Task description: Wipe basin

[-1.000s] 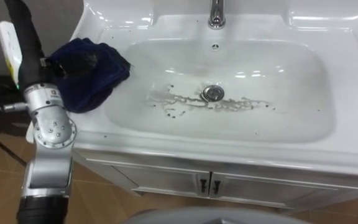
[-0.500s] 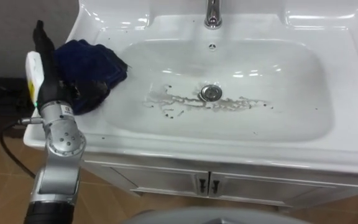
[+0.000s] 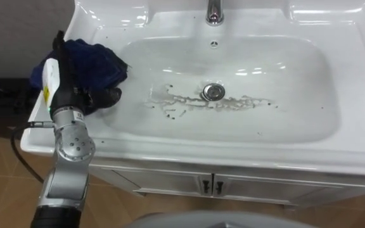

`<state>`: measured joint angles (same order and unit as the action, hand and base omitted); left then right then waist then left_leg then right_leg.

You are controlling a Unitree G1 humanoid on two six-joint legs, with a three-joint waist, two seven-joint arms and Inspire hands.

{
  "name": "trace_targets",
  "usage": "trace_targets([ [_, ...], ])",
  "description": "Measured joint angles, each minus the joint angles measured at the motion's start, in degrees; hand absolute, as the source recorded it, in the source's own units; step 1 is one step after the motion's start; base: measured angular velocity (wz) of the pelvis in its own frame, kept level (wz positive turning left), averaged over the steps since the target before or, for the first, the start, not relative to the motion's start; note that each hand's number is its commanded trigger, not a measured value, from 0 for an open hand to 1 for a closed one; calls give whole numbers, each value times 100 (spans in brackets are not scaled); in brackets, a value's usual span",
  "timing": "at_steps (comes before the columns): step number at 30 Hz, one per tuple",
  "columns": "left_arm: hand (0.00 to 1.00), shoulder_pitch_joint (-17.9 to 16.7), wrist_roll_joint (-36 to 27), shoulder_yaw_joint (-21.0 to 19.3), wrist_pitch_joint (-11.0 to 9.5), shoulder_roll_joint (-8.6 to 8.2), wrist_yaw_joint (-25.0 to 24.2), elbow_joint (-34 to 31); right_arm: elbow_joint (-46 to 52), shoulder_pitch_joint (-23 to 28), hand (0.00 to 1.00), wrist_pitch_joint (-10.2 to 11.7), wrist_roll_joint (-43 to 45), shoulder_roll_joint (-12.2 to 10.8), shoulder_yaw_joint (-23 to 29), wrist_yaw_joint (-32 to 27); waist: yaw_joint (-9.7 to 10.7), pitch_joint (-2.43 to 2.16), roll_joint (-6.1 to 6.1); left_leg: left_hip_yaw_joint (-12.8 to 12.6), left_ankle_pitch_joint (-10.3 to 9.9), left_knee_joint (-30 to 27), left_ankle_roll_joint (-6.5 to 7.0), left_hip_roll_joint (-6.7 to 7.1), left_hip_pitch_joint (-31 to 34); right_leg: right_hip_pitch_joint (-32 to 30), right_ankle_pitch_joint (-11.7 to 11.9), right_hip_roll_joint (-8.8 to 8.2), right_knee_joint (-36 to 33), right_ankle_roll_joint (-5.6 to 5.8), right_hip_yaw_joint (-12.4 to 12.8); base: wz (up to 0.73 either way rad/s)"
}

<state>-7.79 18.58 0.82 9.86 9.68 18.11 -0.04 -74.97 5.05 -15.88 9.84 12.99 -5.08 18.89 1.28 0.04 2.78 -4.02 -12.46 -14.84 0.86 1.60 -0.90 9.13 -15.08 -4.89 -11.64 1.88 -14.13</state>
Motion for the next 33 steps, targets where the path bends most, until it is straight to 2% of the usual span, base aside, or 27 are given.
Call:
trace_targets([
  [7,0,-26,88,8,-6,0,7,14,-64,-29,0,32,-38,3,0,-62,19,11,20,8,0,0,0,2,11,-4,0,-1,3,0,-10,0],
  [18,0,-50,475,11,-118,2,173,652,-87,60,0,29,-50,2,-43,-261,35,16,33,-11,3,10,-4,1,-116,102,0,-1,4,0,-9,-1],
  [30,0,-16,589,-268,-151,14,177,695,-98,67,0,-34,-34,5,-39,-118,26,12,-42,-88,1,-3,0,-16,-139,77,3,9,1,-7,129,-5],
  [33,0,-15,588,-296,-190,68,279,773,-93,131,0,-26,-26,5,-38,-115,18,2,-65,-104,3,23,-4,-31,-174,83,6,19,0,-11,145,-5],
])
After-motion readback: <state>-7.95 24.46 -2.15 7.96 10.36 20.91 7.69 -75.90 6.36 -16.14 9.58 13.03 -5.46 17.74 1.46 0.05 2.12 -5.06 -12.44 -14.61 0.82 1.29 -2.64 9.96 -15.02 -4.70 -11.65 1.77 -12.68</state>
